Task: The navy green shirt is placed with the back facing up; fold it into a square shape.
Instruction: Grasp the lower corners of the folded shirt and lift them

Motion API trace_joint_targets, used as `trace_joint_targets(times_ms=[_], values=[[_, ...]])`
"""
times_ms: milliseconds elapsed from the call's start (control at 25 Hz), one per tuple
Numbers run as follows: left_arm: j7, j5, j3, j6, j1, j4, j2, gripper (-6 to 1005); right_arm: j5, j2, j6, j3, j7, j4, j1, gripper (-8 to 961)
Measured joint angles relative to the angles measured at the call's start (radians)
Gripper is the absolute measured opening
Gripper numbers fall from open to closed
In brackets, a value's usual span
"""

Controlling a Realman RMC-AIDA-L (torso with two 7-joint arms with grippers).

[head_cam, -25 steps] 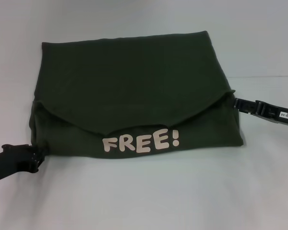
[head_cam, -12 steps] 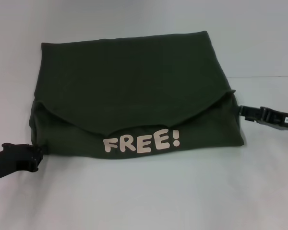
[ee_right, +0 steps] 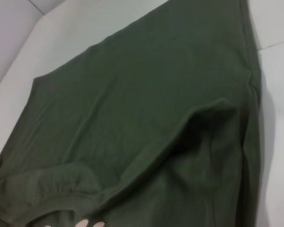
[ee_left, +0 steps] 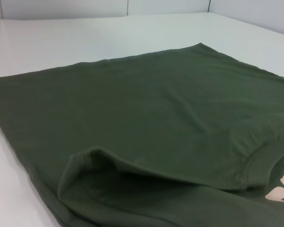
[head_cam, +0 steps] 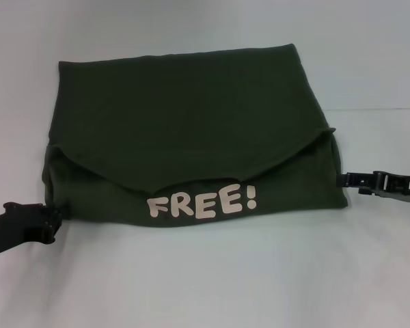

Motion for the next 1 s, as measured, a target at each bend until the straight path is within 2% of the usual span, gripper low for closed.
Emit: trace_joint_targets(times_ms=[360, 1000], values=[[0.000, 0.000, 0.000, -0.003, -0.010, -0.002, 0.002, 28, -0.004, 0.036, 0.084, -0.048, 0.001, 0.012, 0.028, 741], [0.000, 0.000, 0.000, -0.013, -0.014, -0.006, 0.004, 28, -0.001, 0.047, 0.146, -0.063, -0.008, 0.057, 0.045, 723]])
